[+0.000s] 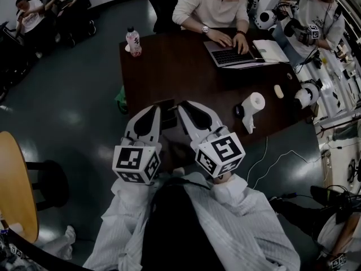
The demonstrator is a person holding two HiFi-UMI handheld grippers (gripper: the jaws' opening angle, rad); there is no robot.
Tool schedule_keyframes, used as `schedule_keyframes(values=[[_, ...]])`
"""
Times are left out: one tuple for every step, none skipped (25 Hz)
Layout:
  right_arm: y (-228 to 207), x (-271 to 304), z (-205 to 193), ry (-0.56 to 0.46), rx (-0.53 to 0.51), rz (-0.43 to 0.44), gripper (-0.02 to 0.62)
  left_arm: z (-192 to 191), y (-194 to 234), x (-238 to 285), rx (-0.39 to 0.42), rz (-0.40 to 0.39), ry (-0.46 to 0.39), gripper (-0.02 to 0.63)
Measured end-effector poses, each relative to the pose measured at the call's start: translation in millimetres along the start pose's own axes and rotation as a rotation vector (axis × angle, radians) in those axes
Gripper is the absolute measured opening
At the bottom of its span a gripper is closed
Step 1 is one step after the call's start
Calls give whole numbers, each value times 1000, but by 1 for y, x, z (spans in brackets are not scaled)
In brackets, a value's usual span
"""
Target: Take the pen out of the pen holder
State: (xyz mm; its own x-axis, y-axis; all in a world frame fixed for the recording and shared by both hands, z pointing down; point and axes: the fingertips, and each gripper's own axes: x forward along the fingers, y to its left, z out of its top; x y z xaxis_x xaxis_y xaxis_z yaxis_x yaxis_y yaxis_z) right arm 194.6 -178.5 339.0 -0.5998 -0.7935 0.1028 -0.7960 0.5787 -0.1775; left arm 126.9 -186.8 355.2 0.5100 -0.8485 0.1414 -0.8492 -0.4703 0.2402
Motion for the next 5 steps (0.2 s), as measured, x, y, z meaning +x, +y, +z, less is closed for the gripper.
schedule_keyframes(values=[[0,1,0,0,1,1,44,0,1,0,0,1,0,3],[0,2,-1,1,3,3,44,0,1,0,0,2,0,3],[0,2,-1,2,5,6,44,-1,2,0,-1,3,0,3],[0,4,-2,3,7,8,44,-1,4,0,-2,5,0,3],[1,5,-2,4,9,11,44,-1,5,1,-3,6,0,3]])
